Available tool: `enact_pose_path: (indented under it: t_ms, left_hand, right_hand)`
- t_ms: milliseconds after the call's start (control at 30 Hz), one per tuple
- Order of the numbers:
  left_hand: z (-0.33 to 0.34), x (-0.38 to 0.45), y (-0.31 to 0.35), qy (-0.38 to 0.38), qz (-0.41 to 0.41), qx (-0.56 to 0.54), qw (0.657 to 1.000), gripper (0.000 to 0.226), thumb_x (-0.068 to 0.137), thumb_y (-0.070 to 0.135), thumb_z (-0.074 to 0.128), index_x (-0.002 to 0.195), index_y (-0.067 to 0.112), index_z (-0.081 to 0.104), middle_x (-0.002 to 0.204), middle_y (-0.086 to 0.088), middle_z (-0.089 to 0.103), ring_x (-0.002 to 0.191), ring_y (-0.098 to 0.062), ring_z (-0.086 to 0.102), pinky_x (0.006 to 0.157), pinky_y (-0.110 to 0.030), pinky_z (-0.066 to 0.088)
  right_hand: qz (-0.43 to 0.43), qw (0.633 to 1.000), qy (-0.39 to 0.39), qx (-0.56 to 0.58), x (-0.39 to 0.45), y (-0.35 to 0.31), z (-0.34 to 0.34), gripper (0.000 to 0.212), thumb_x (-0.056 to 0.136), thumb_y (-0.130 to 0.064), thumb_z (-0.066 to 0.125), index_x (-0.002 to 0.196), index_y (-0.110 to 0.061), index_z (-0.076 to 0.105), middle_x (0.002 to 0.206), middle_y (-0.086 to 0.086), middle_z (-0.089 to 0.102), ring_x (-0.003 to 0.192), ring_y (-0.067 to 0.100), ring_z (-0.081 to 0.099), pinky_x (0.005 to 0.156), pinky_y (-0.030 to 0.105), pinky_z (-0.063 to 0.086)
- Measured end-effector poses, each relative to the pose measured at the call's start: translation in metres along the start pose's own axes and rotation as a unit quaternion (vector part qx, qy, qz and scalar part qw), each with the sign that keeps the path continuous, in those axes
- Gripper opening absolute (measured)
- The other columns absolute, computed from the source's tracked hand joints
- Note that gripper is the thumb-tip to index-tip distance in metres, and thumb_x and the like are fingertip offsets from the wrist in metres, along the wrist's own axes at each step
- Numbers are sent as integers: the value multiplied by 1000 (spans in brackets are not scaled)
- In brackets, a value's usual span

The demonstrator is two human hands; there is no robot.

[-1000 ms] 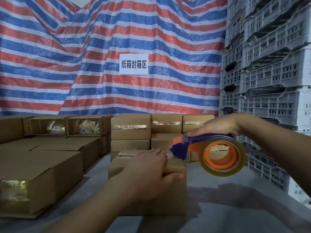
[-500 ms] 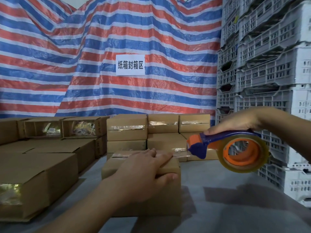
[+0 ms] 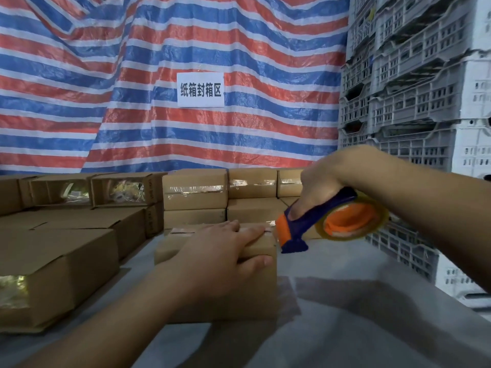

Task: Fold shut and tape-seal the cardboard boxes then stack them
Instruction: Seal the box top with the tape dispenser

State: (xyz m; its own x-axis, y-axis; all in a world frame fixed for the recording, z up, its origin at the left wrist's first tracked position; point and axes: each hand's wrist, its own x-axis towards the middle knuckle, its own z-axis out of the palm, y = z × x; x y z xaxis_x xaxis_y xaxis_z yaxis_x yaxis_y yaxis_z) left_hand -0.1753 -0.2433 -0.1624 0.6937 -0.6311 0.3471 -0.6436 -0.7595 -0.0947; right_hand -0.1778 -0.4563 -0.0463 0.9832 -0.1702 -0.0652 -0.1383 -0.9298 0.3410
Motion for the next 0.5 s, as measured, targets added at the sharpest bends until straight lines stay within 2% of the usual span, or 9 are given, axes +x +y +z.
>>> enact_pose_path:
  t_ms: [67,100,167,233,367,500]
  left_hand:
    - [-1,-2,0,1,-3,2,1000,65,93,70,30,151,49,12,158,3,30,139,-18,35,111,-38,33]
    - [-1,-3,1,1,-4,7,1000,65,93,70,29,151,50,11,159,2,29,141,-19,34,112,-37,31]
    - [-1,-3,2,4,-5,21,1000,65,93,71,28,151,49,10,160,2,27,143,-19,31,113,-38,29]
    - [-1,-3,2,6,-5,21,1000,64,93,71,28,151,49,9,160,0,27,143,-20,31,114,-38,28]
    - [-2,-2,2,3,-1,19,1000,64,94,69,29,152,48,10,160,-1,27,144,-20,30,115,-38,26]
    - [-2,-1,4,0,0,22,1000,63,95,69,29,152,48,11,160,-1,28,144,-20,31,114,-40,28]
  right_hand:
    - [22,987,11,-156,0,-7,15,48,76,-71,66,87,-24,65,78,-5,59,66,16,57,60,30,46]
    - [28,979,18,-200,4,-3,31,49,78,-71,62,93,-25,65,80,-5,58,68,15,55,61,30,44]
    - [51,984,62,-159,8,16,61,56,81,-75,53,102,-25,65,88,-4,62,76,17,60,66,31,46]
    - [53,980,153,-114,11,34,82,62,82,-79,45,102,-24,64,88,-5,63,80,17,61,67,33,47]
    - [104,959,264,-15,17,40,121,65,84,-84,35,67,-23,54,66,-7,54,57,10,50,49,27,38]
    - [144,939,306,64,14,23,147,66,84,-84,33,63,-23,48,62,-7,53,52,9,47,41,25,29]
